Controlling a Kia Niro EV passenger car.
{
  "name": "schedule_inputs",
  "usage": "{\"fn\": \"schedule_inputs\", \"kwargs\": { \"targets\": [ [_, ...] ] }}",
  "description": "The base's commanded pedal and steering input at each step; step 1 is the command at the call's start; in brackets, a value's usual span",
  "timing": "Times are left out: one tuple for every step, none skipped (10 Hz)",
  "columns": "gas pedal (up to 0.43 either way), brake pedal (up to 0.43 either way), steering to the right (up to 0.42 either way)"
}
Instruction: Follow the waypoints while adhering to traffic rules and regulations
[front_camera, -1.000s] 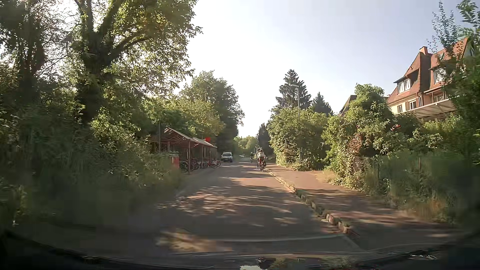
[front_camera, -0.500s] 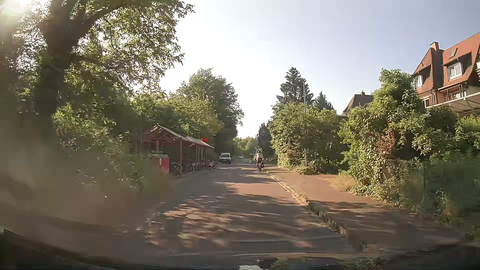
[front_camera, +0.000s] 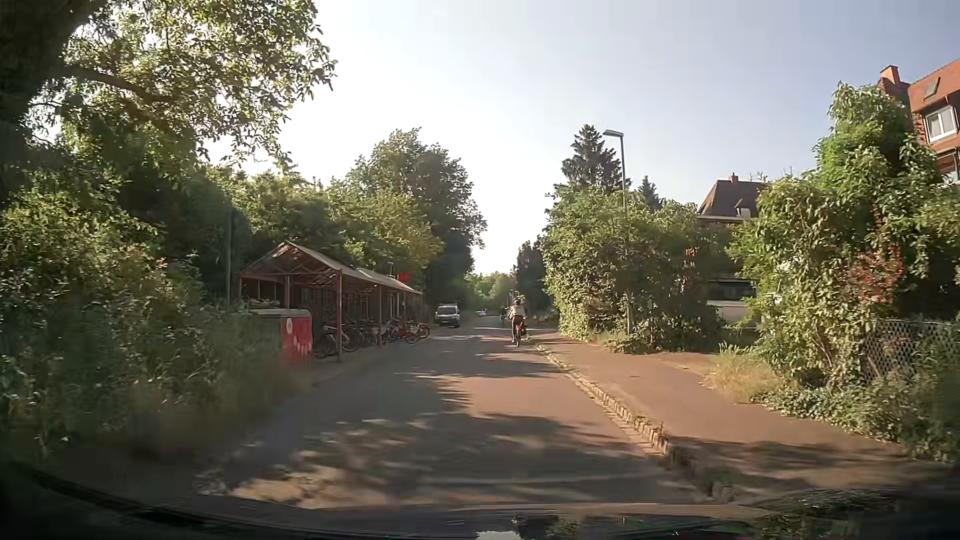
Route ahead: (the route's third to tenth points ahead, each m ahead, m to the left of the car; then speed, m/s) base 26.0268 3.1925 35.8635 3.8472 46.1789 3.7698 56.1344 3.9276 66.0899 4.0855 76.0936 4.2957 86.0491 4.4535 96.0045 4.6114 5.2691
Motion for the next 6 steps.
{"fn": "schedule_inputs", "kwargs": {
  "targets": [
    [0.047, 0.0, 0.0],
    [0.047, 0.0, 0.0],
    [0.047, 0.0, 0.0],
    [0.047, 0.0, -0.001],
    [0.047, 0.0, -0.001],
    [0.047, 0.0, -0.001]
  ]
}}
